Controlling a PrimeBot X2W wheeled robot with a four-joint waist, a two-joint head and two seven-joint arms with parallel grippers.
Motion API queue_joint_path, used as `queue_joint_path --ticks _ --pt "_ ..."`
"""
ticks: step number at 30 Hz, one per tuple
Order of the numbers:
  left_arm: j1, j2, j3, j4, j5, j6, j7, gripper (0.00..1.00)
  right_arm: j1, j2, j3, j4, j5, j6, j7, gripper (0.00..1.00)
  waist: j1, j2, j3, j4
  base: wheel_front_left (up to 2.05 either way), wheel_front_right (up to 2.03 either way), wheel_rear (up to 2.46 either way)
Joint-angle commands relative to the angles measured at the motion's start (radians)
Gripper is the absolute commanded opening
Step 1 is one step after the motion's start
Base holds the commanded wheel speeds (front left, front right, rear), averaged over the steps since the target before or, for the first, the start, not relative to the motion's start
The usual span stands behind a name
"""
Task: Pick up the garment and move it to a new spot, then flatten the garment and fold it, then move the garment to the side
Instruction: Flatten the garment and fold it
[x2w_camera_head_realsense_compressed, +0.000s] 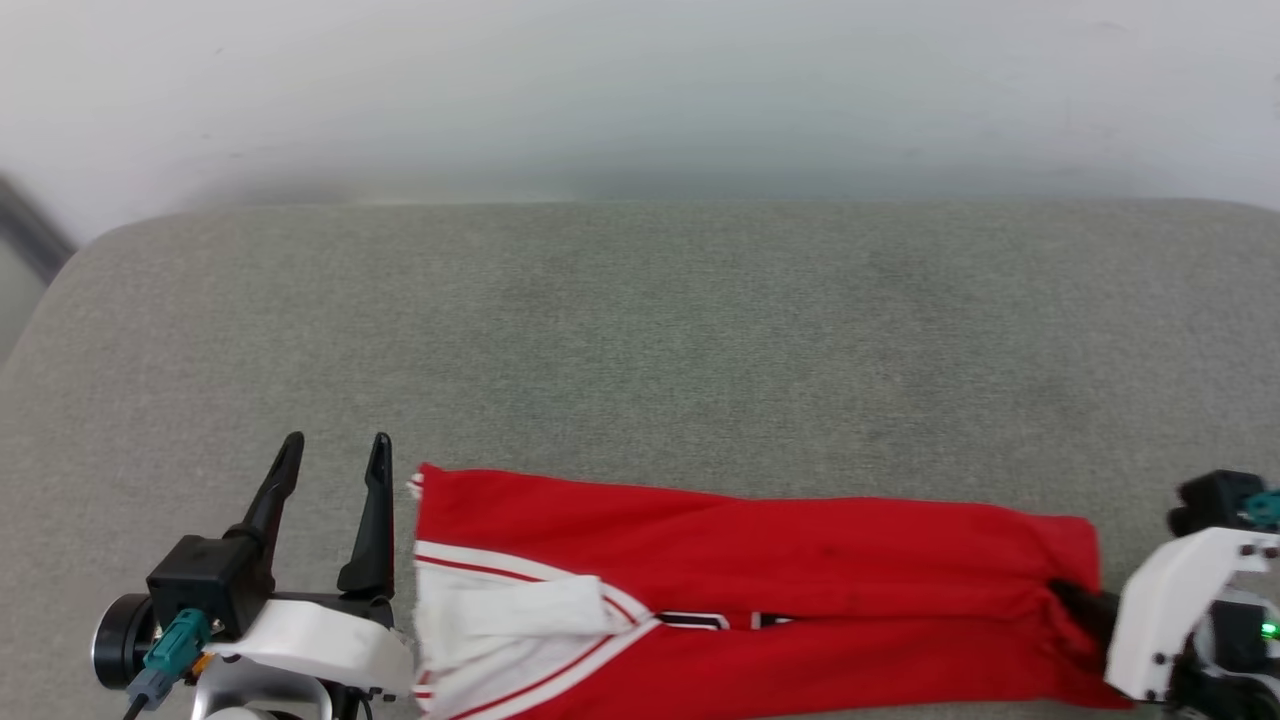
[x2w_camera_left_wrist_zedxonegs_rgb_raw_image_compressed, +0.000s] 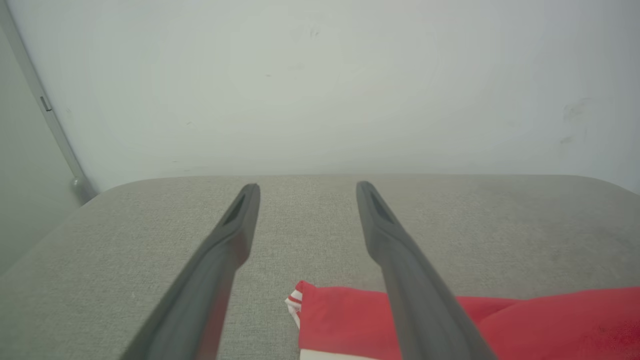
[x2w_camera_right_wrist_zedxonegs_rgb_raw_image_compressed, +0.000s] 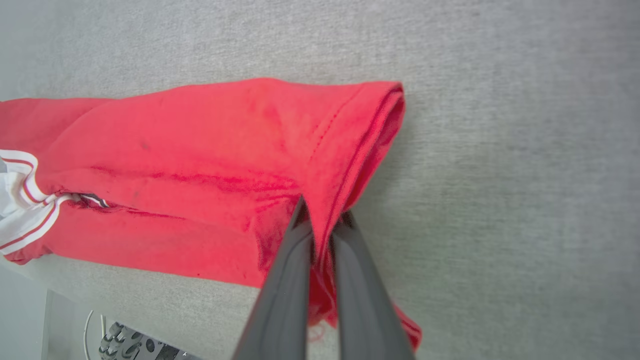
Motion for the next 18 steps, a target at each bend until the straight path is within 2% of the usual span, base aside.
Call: queue_joint_path --ticks 1,7,10,14,18 --pt "0.009 -0.008 0.001 -0.006 -0.009 0.007 0.0 1.0 0.007 -0.018 -0.037 0.007 0.001 -0.001 -0.007 0.0 0.0 0.0 -0.005 -0.016 0.0 0.0 0.0" --pt "0.014 -0.005 -0.003 -0.017 -0.003 0.015 0.002 1.0 0.039 -0.027 -0.188 -0.002 -0.014 -0.001 0.0 0.0 0.0 0.0 -0.004 -0.046 0.0 0.0 0.0" --pt "0.012 -0.006 -0.007 -0.018 -0.006 0.011 0.005 1.0 0.042 0.012 -0.232 -0.015 0.013 -0.001 0.033 0.0 0.0 0.0 -0.002 -0.057 0.0 0.0 0.0" --pt "0.002 -0.009 -0.012 -0.014 -0.008 0.007 0.005 1.0 0.008 0.136 -0.273 -0.027 0.199 0.0 0.166 0.0 0.0 0.0 -0.008 -0.062 0.0 0.0 0.0" --pt "-0.01 -0.01 -0.026 -0.01 -0.006 0.001 0.013 1.0 -0.01 0.199 -0.298 -0.033 0.395 -0.001 0.312 0.0 0.0 0.0 -0.013 -0.048 0.0 0.0 0.0"
